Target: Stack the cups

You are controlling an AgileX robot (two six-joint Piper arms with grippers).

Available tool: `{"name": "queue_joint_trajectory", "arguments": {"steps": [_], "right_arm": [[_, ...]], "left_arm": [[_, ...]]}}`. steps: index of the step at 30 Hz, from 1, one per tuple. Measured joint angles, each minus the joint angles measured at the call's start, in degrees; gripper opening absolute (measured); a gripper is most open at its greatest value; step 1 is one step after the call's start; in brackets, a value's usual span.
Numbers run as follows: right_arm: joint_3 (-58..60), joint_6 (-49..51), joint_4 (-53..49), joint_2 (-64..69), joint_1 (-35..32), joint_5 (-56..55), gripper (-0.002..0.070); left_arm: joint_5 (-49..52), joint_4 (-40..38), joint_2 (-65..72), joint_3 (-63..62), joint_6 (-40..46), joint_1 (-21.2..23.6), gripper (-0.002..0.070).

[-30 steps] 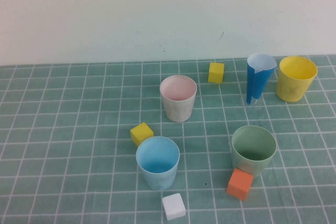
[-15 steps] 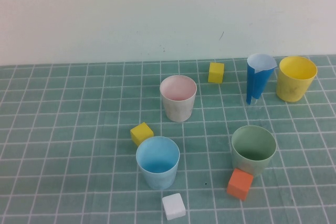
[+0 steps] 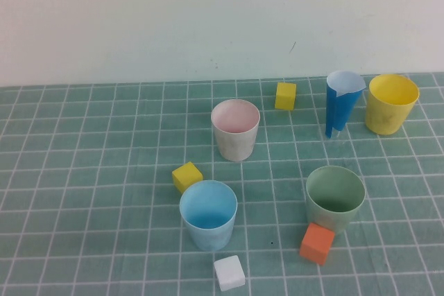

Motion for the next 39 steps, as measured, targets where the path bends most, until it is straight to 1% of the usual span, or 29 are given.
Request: {"name": "queue_joint_trajectory", "arguments": {"steps": [5, 8, 11, 15, 18, 22, 26, 30, 34, 37, 39], "right_arm": [[0.00, -2.95, 0.00, 0.00, 0.00, -3.77, -0.0003], [-0.14, -4.64, -0.33, 0.00, 0.00, -1.86, -0.0003], [-3.35, -5.62, -4.49, 0.00, 0.00, 5.76, -0.0003], [-11.28, -5.95, -14.29, 0.00, 0.00, 16.97, -0.0003], [-16.63, -6.60, -17.79, 0.72, 0.00, 25.62, -0.0003], [-21.93, -10.68, -18.58, 4.64, 0.00, 37.12, -0.0003], [-24.15, -19.92, -13.87, 10.56, 0.00, 47.82, -0.0003], [-24.40, -31.24, -4.10, 17.52, 0.00, 54.02, -0.0003], [-24.40, -39.89, 2.47, 22.29, 0.00, 55.09, -0.0003], [-24.40, -42.64, 5.00, 24.33, 0.00, 55.09, -0.0003], [-24.40, -43.97, 6.24, 24.60, 0.00, 54.87, -0.0003]], "left_arm": [[0.60, -1.03, 0.00, 0.00, 0.66, 0.00, -0.0003], [5.21, -1.94, 0.00, -0.99, 0.75, 0.00, -0.0003], [14.17, -3.18, 0.00, -5.52, 0.75, 0.00, -0.0003], [25.69, -4.09, 1.19, -14.83, 0.78, 0.00, -0.0003], [30.06, -4.09, 4.48, -19.68, 0.78, 0.00, -0.0003], [39.49, -3.97, 11.91, -25.87, 0.78, 0.00, -0.0003], [49.10, -4.83, 21.43, -31.51, 1.58, 0.00, -0.0003], [56.81, -11.59, 31.57, -36.95, 7.30, -0.53, -0.0003], [62.15, -22.06, 41.63, -41.36, 16.33, -1.69, -0.0003], [63.10, -30.13, 48.75, -43.91, 24.28, -2.09, 0.0005], [64.05, -34.19, 52.58, -45.59, 29.67, -2.19, 0.0025]]}}
